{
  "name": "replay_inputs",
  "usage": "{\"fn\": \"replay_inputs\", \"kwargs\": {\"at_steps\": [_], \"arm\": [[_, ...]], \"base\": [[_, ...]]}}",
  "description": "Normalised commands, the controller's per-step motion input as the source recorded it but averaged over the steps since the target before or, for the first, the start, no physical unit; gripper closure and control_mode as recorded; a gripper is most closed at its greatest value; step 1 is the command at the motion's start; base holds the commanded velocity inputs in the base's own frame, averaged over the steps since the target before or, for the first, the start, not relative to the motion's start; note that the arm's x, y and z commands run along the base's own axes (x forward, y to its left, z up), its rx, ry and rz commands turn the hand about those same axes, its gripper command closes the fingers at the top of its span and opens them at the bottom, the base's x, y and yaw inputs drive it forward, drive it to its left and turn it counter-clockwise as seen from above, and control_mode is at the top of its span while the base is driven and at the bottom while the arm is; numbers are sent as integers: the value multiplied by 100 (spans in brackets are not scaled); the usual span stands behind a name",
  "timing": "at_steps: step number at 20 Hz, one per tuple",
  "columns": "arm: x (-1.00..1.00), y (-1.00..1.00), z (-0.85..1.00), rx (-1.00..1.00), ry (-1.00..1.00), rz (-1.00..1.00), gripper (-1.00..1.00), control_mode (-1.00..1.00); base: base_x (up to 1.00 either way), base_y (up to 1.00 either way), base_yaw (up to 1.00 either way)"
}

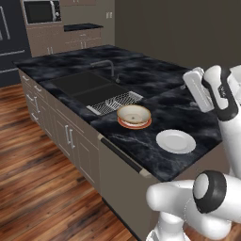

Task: Move the bowls from the cabinet to the plates on the dining table.

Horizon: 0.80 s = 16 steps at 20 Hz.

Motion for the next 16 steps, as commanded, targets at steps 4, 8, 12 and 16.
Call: {"fn": "replay_inputs", "kwargs": {"at_steps": [4, 8, 12, 16], "arm": [[-33, 0, 33, 1, 1, 0, -100, -100], [-32, 0, 19, 2, 3, 0, -100, -100], [-35, 0, 14, 4, 3, 0, -100, -100], [-37, 3, 19, 4, 0, 0, -100, -100]], "base": [[0, 0, 0], [0, 0, 0], [0, 0, 0], [0, 0, 0]]}}
